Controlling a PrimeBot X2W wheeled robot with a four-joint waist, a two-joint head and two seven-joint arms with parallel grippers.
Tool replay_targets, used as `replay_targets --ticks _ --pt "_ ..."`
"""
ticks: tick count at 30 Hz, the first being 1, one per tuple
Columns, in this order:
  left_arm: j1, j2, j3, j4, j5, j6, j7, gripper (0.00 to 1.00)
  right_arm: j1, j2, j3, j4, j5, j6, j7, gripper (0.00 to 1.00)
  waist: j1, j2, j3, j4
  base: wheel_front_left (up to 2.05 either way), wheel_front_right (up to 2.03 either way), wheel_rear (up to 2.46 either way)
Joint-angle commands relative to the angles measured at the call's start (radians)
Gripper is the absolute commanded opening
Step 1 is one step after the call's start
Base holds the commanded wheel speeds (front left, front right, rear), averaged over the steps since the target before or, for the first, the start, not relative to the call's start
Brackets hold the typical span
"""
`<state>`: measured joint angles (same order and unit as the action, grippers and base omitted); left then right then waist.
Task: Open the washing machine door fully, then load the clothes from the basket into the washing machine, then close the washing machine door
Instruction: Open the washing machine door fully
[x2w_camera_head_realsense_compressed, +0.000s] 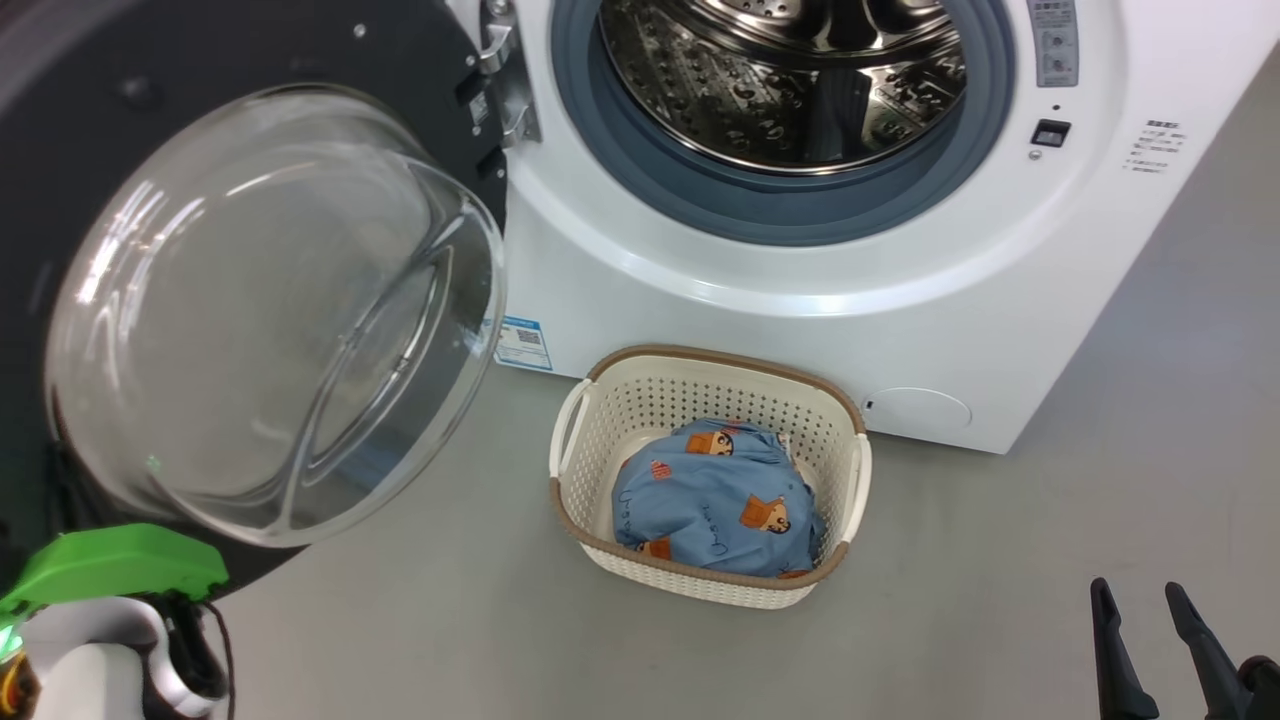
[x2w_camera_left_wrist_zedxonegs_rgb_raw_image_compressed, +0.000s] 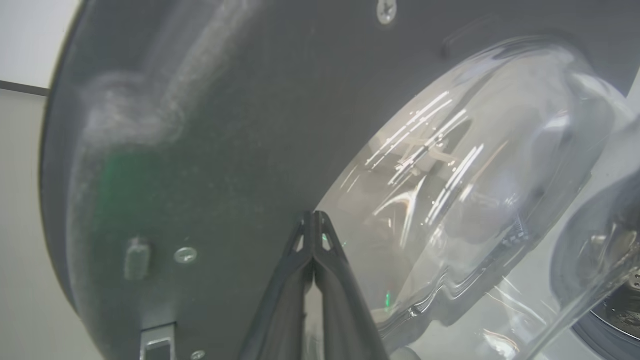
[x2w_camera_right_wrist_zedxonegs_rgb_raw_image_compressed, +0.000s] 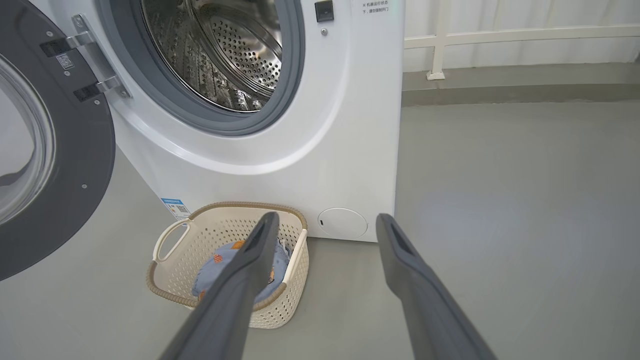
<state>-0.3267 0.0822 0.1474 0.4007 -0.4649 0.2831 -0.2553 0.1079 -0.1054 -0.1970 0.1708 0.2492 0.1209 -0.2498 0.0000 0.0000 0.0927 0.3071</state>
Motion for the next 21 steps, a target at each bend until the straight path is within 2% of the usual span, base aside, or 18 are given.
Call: replay_targets --ticks 1,11,21 --pt "-0.053 0.037 0.069 -0.004 0.031 -0.006 -0.006 0.0 0.0 -0.02 0.026 -0.019 0.006 0.01 -0.012 1.0 0.0 0.0 -0.004 -0.015 0.0 0.0 0.0" --pt "-0.108 0.023 0.201 0.067 0.134 -0.053 -0.006 0.0 -0.004 -0.013 0.027 -0.016 0.005 0.01 -0.012 1.0 0.0 0.0 -0.007 -0.049 0.0 0.0 0.0" --pt "-0.096 -0.006 0.263 0.048 0.195 -0.092 -0.006 0.0 -0.004 -0.007 0.03 -0.014 0.006 0.01 -0.012 1.0 0.0 0.0 -0.014 -0.054 0.0 0.0 0.0"
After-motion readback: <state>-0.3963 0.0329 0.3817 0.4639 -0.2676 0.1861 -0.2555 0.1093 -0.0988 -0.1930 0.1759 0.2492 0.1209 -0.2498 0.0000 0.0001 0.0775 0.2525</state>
